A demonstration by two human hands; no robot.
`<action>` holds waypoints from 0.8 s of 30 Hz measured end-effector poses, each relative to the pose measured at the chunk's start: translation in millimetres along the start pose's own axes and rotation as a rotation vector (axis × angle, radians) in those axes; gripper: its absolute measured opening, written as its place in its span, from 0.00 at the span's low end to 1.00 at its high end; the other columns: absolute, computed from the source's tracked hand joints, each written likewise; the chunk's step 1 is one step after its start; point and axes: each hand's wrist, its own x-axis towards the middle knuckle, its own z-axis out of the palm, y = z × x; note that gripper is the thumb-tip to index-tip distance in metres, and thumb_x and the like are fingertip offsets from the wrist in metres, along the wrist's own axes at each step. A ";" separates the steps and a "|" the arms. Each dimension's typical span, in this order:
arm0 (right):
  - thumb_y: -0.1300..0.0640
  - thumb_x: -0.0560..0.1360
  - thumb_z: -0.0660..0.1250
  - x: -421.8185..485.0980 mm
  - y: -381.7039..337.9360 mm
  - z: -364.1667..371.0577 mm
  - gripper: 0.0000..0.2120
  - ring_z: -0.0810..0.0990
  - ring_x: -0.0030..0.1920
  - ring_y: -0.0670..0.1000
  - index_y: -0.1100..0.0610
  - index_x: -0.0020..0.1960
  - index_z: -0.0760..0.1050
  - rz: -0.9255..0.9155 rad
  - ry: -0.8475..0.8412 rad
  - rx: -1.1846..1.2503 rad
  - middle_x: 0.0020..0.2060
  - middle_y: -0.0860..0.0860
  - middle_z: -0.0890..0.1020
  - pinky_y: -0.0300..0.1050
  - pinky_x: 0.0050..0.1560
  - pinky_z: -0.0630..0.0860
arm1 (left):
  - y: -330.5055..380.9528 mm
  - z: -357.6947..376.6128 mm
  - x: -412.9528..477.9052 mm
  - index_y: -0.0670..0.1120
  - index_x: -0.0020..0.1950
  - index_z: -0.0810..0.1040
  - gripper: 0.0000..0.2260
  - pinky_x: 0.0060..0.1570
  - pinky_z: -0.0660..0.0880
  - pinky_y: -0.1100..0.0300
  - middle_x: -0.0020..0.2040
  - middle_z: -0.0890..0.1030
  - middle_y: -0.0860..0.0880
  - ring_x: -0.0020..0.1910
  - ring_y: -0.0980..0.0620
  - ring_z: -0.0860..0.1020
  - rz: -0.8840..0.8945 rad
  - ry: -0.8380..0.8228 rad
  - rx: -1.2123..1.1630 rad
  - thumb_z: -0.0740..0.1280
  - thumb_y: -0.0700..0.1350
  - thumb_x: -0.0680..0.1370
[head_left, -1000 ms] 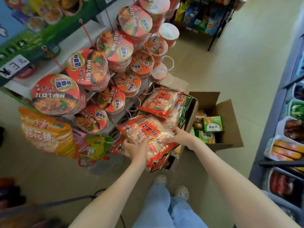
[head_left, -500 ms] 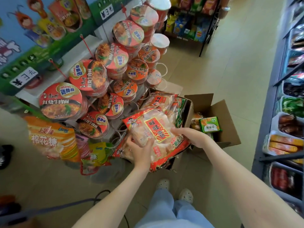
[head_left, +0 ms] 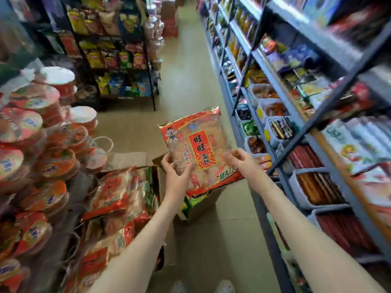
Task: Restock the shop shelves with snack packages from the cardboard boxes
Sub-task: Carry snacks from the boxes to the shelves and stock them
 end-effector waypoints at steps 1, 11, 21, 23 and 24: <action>0.47 0.74 0.69 -7.3 -3.9 -23.4 0.17 0.74 0.37 0.48 0.61 0.49 0.72 -0.025 0.070 0.024 0.37 0.51 0.75 0.33 0.37 0.71 | 8.9 22.7 2.0 0.54 0.70 0.57 0.30 0.58 0.77 0.47 0.65 0.72 0.47 0.60 0.49 0.76 0.009 -0.053 -0.025 0.71 0.49 0.75; 0.45 0.68 0.71 -99.1 -26.2 -251.3 0.15 0.83 0.49 0.50 0.54 0.48 0.78 -0.238 0.671 0.278 0.45 0.50 0.85 0.46 0.53 0.75 | 93.7 245.9 11.5 0.47 0.54 0.76 0.23 0.50 0.75 0.56 0.49 0.81 0.44 0.46 0.49 0.80 0.136 -0.499 -0.073 0.70 0.55 0.62; 0.45 0.70 0.73 -150.0 -19.4 -379.3 0.17 0.83 0.50 0.54 0.58 0.49 0.79 -0.210 1.034 0.487 0.46 0.53 0.85 0.53 0.58 0.76 | 137.7 438.4 -9.4 0.45 0.49 0.77 0.04 0.34 0.75 0.64 0.37 0.80 0.48 0.34 0.52 0.78 0.233 -0.799 0.062 0.63 0.40 0.80; 0.43 0.67 0.74 -158.0 -17.6 -402.2 0.17 0.84 0.49 0.54 0.54 0.48 0.81 -0.175 1.060 0.567 0.45 0.52 0.86 0.55 0.58 0.77 | 147.8 472.2 -18.5 0.45 0.47 0.77 0.06 0.32 0.73 0.64 0.37 0.78 0.48 0.32 0.53 0.76 0.257 -0.871 0.087 0.61 0.40 0.81; 0.43 0.67 0.74 -162.9 -18.1 -413.0 0.18 0.85 0.47 0.53 0.54 0.49 0.81 -0.162 1.068 0.610 0.44 0.52 0.86 0.53 0.57 0.78 | 152.6 487.9 -24.0 0.45 0.46 0.77 0.07 0.31 0.73 0.64 0.38 0.78 0.47 0.32 0.52 0.76 0.271 -0.919 0.092 0.61 0.40 0.81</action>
